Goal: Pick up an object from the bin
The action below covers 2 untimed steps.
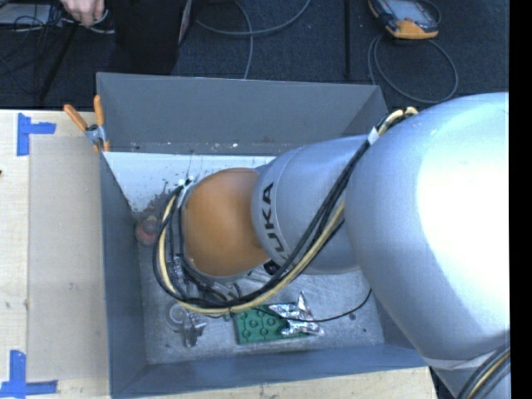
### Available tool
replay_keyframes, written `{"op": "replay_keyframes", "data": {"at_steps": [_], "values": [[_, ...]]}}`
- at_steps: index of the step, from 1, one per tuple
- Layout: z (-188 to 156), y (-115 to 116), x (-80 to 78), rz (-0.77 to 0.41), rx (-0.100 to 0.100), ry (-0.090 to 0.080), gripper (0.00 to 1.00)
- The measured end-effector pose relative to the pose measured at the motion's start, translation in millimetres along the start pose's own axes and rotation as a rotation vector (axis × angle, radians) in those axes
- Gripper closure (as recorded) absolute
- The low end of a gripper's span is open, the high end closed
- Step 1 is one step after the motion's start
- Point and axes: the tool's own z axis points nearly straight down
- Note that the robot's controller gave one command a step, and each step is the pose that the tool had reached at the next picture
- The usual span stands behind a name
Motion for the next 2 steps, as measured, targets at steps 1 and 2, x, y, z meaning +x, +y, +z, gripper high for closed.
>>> {"op": "replay_keyframes", "data": {"at_steps": [1, 2], "values": [[-2, 0, -0.2, 0.003, -0.001, 0.001, 1.00], [-176, -4, 4.6, -0.003, -0.001, -0.010, 1.00]]}}
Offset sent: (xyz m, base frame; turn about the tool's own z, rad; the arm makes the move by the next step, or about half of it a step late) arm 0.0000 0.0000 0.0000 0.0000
